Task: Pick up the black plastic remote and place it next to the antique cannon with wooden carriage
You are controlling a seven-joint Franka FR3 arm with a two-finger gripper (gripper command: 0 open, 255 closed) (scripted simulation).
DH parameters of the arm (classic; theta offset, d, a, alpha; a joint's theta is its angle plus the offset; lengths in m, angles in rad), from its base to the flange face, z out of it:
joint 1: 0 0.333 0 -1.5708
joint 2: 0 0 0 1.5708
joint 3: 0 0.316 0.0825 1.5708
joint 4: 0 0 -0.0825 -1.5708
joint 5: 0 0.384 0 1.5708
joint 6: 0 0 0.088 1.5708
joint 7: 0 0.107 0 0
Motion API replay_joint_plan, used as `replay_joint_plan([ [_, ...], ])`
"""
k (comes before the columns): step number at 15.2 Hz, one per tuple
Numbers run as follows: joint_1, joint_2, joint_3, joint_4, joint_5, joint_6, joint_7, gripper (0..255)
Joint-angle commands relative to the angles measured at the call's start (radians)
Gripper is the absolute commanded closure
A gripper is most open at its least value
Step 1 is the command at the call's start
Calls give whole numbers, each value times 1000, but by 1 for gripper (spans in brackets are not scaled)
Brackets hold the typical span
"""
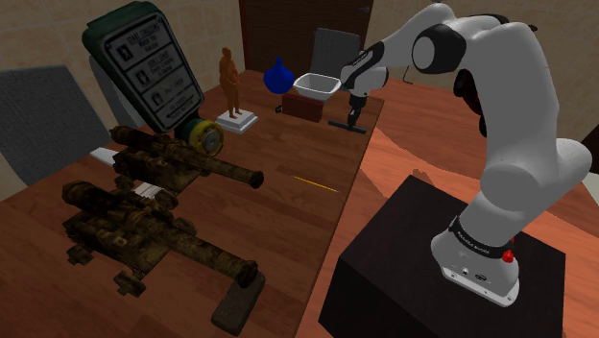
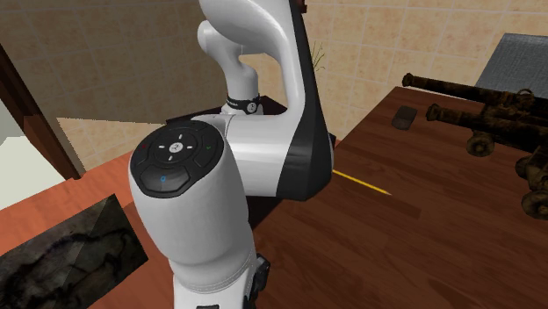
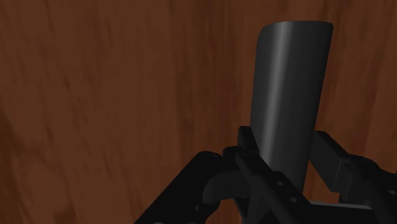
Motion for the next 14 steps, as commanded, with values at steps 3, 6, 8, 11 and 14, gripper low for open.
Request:
replay_joint_plan([
  [3, 4, -26, -4, -6, -6, -24, 4, 255],
  [6, 8, -52, -9, -7, -12, -48, 8, 255],
  [8, 10, -70, -13, -8, -17, -65, 11, 255],
  [11, 13, -94, -18, -5, -23, -91, 16, 255],
  [14, 16, -117, -22, -1, -30, -118, 21, 255],
])
